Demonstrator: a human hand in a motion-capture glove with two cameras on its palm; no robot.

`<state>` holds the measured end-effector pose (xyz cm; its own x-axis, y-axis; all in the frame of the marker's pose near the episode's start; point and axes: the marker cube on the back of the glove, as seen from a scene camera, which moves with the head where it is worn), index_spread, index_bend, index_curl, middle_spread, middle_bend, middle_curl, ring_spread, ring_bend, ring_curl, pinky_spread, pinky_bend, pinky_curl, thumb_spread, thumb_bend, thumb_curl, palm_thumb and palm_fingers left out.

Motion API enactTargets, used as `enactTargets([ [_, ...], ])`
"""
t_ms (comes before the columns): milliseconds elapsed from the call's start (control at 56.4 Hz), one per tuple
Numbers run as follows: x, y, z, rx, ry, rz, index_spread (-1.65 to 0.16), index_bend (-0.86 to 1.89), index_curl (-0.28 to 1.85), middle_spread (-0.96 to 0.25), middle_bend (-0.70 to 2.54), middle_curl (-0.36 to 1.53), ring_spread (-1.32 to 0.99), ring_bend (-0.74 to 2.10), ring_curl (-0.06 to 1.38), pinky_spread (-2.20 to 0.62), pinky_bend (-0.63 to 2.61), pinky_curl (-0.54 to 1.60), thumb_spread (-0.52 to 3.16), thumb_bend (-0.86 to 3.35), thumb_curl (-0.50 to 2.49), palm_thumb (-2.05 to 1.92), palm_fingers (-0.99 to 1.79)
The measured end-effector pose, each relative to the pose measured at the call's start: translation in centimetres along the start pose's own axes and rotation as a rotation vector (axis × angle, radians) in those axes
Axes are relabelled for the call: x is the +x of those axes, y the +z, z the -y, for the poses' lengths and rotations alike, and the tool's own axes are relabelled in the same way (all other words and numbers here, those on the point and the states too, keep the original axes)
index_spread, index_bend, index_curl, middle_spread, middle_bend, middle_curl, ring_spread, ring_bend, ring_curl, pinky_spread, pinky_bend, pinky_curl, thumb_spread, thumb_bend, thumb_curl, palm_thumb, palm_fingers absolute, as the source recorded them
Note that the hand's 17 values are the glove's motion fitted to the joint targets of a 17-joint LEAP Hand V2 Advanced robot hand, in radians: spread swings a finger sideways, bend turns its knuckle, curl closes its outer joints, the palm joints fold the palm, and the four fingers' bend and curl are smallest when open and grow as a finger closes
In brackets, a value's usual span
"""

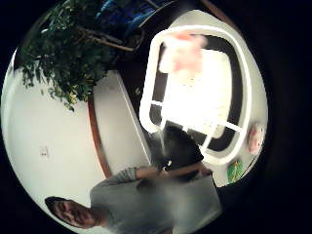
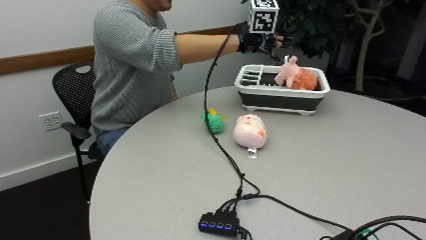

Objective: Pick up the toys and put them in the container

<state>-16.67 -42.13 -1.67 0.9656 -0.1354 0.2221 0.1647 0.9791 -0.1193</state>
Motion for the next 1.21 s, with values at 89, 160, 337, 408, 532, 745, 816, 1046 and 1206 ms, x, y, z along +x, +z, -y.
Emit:
enactTargets([
  [89, 3.6, -1.6, -2.1, 0.013, 0.058, -0.004, -0.35, 0.16, 0.53, -0.12, 0.07, 0.27, -0.08, 0.15, 0.35, 0.04, 1.27, 0.43, 1.29, -0.01, 0.57, 0.09, -0.26],
  [160, 6.1, -2.3, -3.5, 0.015, 0.104, -0.047, -0.35, 0.17, 0.52, -0.13, 0.07, 0.24, -0.06, 0.15, 0.34, 0.05, 1.25, 0.41, 1.31, -0.01, 0.54, 0.09, -0.24],
  [337, 11.8, -3.9, -6.7, 0.033, 0.221, -0.052, -0.36, 0.18, 0.49, -0.12, 0.08, 0.2, -0.05, 0.14, 0.31, 0.07, 1.22, 0.39, 1.34, -0.01, 0.47, 0.1, -0.22],
  [408, 14.0, -4.5, -7.6, 0.045, 0.275, -0.024, -0.36, 0.17, 0.48, -0.12, 0.09, 0.19, -0.04, 0.14, 0.29, 0.07, 1.22, 0.38, 1.35, -0.01, 0.46, 0.1, -0.21],
  [532, 17.0, -4.4, -8.6, 0.043, 0.328, -0.025, -0.36, 0.18, 0.46, -0.12, 0.09, 0.18, -0.04, 0.15, 0.27, 0.07, 1.2, 0.37, 1.36, -0.01, 0.43, 0.11, -0.2],
  [745, 21.6, 0.3, -8.3, -0.027, 0.491, -0.114, -0.36, 0.18, 0.45, -0.12, 0.1, 0.17, -0.04, 0.15, 0.24, 0.07, 1.19, 0.36, 1.36, -0.01, 0.4, 0.12, -0.19],
  [816, 24.1, 4.2, -8.1, -0.107, 0.581, -0.144, -0.36, 0.18, 0.45, -0.12, 0.1, 0.16, -0.04, 0.15, 0.24, 0.07, 1.18, 0.36, 1.36, -0.01, 0.39, 0.12, -0.19],
  [1046, 25.9, 15.3, -8.4, -0.2, 0.563, -0.127, -0.38, 0.18, 0.41, -0.14, 0.16, 0.18, -0.02, 0.11, 0.19, 0.06, 1.26, 0.37, 1.35, 0.01, 0.38, 0.15, -0.13],
  [1206, 26.2, 15.4, -8.1, -0.13, 0.565, -0.136, -0.4, 0.25, 0.43, -0.17, 0.25, 0.24, -0.06, 0.2, 0.19, 0.0, 1.16, 0.33, 1.42, 0.04, 0.4, 0.22, 0.14],
])
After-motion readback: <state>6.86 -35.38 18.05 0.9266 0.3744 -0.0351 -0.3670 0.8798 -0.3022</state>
